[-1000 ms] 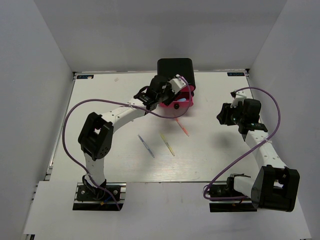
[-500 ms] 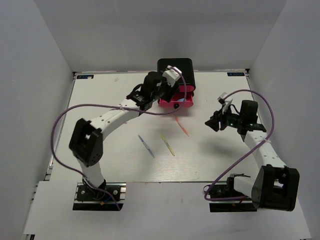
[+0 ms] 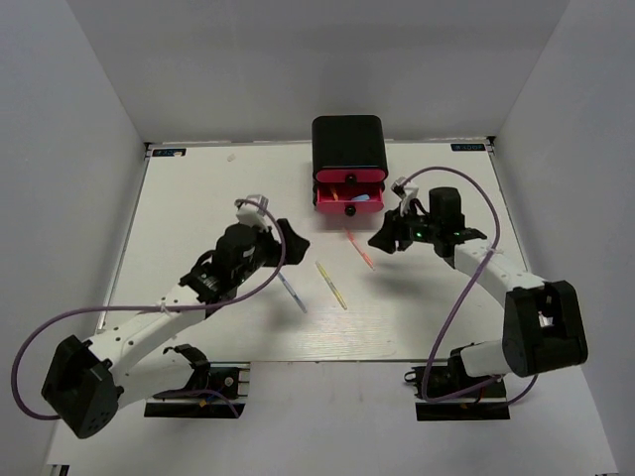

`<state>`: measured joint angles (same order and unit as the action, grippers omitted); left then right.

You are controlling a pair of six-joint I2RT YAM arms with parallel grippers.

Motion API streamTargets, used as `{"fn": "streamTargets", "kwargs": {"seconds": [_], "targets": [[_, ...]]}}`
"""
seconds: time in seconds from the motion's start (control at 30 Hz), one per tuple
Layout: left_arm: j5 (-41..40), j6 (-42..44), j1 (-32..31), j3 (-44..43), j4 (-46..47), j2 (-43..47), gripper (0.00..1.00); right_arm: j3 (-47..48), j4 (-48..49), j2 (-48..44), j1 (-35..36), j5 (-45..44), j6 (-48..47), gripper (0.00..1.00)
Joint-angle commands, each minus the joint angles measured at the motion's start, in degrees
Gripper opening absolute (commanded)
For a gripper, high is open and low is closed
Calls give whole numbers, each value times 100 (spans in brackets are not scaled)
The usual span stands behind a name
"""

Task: Sort the stationery into containers
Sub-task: Close the drawer

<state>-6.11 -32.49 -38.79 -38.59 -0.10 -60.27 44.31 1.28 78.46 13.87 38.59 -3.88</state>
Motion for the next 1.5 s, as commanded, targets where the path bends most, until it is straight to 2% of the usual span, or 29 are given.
{"fn": "streamTargets", "kwargs": {"seconds": [0.0, 0.13, 0.33, 0.5, 0.77, 1.13, 1.33, 1.47], "targets": [[-338, -960, 11, 395, 20, 656, 100, 472, 812, 266, 335, -675, 1449, 51], [-443, -1189, 11, 624, -358, 1017, 100, 683, 1093, 714, 581, -976, 2127, 53], [-549, -1558, 11, 958, -649, 1491, 100, 1219, 796, 1268, 863, -1608, 3102, 52], [-663, -1673, -41, 1152, -772, 1808, 100, 1509, 654, 1558, 933, -2003, 3481, 52], [-778, -1620, -41, 1090, -931, 1940, 100, 1677, 558, 1901, 934, -2382, 3657, 44], [-778, -1567, -41, 985, -931, 1940, 100, 1835, 865, 2174, 916, -2391, 3719, 41], [-778, -1567, -41, 985, -983, 1940, 100, 1897, 1120, 2262, 898, -2435, 3684, 30], [-778, -1567, -41, 985, -983, 1940, 100, 2002, 1147, 2358, 890, -2488, 3614, 29]]}}
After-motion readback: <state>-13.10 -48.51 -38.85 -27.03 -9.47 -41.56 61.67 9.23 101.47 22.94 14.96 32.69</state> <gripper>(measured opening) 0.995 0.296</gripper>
